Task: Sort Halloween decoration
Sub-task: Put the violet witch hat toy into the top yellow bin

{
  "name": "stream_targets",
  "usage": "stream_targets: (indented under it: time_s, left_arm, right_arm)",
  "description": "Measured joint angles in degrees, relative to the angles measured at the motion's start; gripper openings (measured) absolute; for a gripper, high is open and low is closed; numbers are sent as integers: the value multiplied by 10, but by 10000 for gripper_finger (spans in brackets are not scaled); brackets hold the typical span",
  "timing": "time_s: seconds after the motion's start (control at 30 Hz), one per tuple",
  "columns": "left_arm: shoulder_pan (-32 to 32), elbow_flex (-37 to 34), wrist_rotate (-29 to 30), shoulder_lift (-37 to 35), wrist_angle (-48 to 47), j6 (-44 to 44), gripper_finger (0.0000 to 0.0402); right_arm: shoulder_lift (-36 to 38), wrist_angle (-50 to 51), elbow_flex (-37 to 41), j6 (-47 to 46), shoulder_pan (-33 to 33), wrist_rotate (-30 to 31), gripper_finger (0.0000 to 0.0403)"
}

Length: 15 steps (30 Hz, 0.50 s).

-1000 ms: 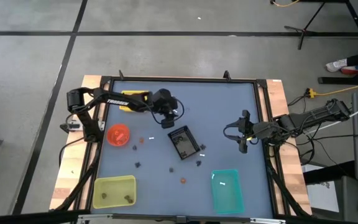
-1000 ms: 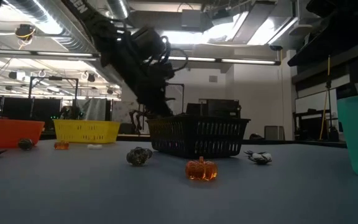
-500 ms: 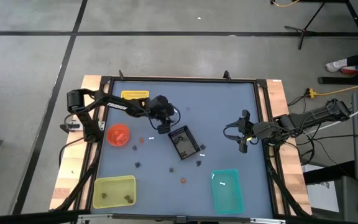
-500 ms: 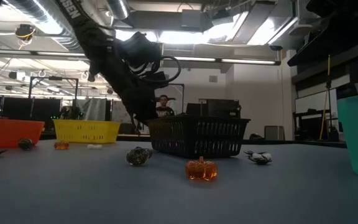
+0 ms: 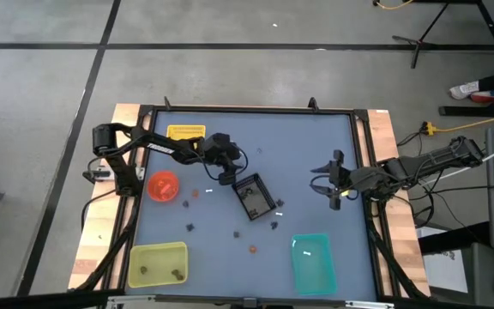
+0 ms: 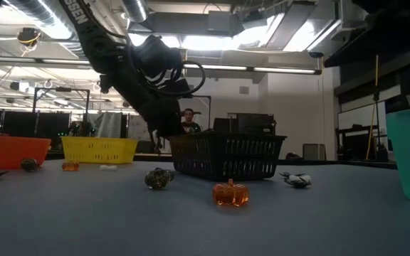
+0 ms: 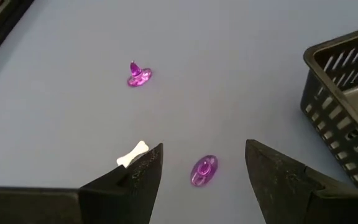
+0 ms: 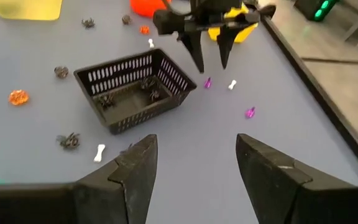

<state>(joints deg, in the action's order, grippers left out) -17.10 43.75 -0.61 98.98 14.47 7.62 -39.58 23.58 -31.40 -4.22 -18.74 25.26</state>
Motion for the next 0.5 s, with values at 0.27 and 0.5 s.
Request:
stream_targets:
  time_s: [0.27,0.5]
  left_arm:
    - [5,0,4,39,37,-30,211]
    - [7,0,17,64,36,-31,211]
  right_arm:
    - [0,-36,0,53,0,2,215]
    - [0,-40,0,67,0,3,215]
